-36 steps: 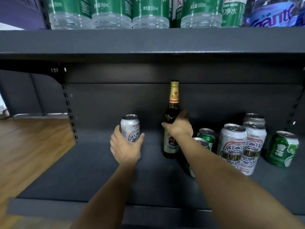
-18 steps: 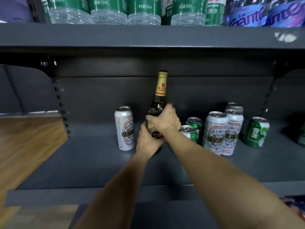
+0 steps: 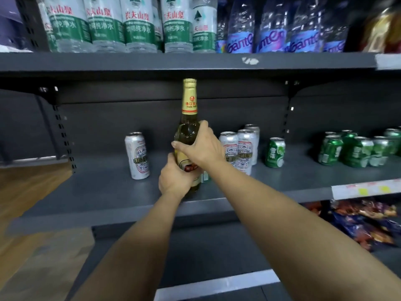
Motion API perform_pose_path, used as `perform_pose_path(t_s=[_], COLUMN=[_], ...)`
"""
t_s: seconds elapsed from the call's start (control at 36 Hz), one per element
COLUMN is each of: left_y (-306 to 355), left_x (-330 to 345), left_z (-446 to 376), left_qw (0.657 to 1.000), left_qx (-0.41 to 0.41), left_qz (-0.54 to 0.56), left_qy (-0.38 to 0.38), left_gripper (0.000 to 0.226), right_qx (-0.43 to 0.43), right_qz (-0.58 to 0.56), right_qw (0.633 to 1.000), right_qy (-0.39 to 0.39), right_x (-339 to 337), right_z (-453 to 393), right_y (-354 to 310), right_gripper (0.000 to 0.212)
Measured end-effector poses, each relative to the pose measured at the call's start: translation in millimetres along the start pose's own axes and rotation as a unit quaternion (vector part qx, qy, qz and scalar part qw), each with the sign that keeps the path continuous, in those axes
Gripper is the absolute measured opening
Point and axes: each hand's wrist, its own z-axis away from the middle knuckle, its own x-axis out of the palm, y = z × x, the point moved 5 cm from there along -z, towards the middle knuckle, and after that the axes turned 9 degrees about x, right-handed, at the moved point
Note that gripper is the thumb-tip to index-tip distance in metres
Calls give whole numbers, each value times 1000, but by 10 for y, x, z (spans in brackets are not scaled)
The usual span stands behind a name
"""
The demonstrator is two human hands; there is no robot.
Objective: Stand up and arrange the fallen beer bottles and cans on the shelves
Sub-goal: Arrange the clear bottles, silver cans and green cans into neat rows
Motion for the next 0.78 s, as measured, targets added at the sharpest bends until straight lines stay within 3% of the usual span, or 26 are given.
perform_pose_path(t_s=[0.19, 0.39, 0.53, 0.67, 0.78], left_y=[578, 962, 1340, 1786, 2174], left_x=[536, 1371, 2044, 2782, 3377], left_z=[932, 1934, 2588, 3129, 3548], left_qw=[998, 985, 964, 935, 907], left_qx=[-3, -16, -15, 0, 15], left_qz=[35, 59, 85, 92, 116], left_qy=[-60, -160, -251, -342, -406], left_gripper=[61, 59, 53, 69, 69], right_qx=[54, 142, 218, 297, 353], right_qz=[-41, 18, 43, 74, 103], right_qw=[997, 988, 971, 944, 916], right_qy=[48, 60, 84, 126, 160], right_x=[-750, -1412, -1919, -2516, -2991], right_z=[595, 1247, 1625, 1944, 2139], right_y=[680, 1723, 2525, 3316, 3926], right_gripper=[62, 54, 52, 52, 55])
